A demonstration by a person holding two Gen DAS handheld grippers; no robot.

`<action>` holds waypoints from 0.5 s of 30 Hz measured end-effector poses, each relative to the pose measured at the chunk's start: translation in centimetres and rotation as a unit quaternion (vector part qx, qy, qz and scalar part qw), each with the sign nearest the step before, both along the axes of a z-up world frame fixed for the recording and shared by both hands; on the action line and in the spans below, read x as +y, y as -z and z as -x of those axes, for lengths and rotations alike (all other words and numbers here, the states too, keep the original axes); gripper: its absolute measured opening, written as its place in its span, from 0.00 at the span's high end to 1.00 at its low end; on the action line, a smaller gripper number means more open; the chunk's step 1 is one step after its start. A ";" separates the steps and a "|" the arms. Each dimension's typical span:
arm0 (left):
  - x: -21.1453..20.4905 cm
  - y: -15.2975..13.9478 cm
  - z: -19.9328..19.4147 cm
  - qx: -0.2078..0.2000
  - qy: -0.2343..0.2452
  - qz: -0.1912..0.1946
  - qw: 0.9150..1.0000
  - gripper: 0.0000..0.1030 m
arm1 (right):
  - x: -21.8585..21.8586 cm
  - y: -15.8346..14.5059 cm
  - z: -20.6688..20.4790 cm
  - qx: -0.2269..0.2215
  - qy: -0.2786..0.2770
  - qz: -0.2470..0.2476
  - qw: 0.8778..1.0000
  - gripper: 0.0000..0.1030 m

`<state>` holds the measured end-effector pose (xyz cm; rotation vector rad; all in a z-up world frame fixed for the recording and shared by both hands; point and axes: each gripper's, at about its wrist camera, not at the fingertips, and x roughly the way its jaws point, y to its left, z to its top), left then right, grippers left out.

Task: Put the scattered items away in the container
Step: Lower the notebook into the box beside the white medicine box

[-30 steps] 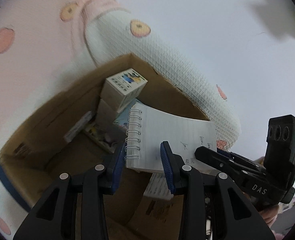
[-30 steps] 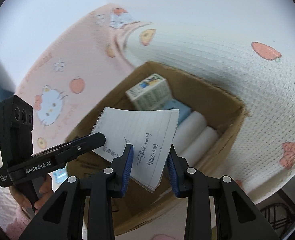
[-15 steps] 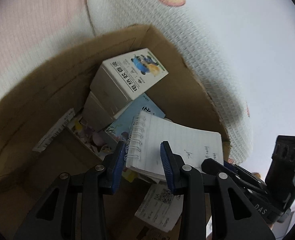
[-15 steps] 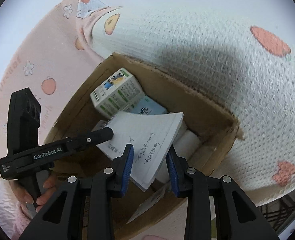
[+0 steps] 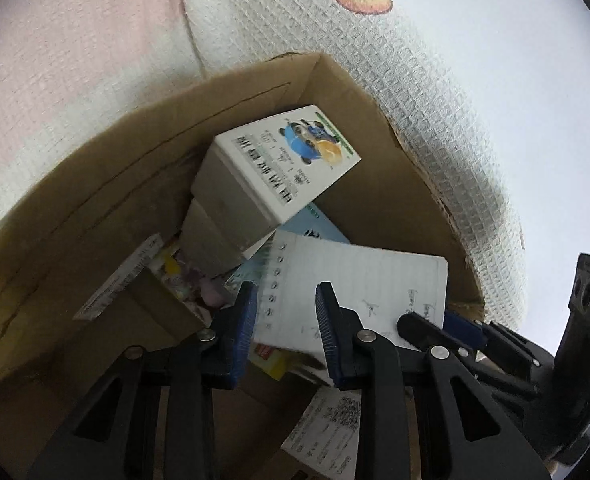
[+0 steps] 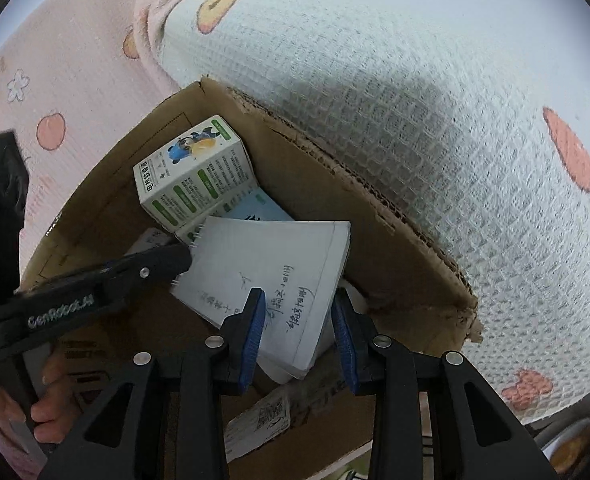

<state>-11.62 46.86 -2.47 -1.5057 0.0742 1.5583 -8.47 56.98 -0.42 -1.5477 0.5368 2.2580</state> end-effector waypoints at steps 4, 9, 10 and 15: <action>-1.2 0.4 -0.1 -0.022 -0.010 0.001 1.000 0.67 | -0.3 -0.5 0.0 -0.006 0.001 -0.016 1.000 0.68; -1.9 1.4 -0.8 -0.050 -0.006 0.010 0.999 0.68 | -1.4 -1.4 0.2 -0.012 -0.023 -0.038 0.999 0.65; -1.9 1.5 -0.8 -0.054 -0.008 0.011 0.998 0.68 | -1.8 -1.5 0.3 -0.017 -0.034 -0.040 0.998 0.65; -1.4 2.3 -1.7 -0.040 -0.018 0.018 0.999 0.85 | -2.8 -0.5 1.2 -0.049 -0.090 -0.008 0.995 0.65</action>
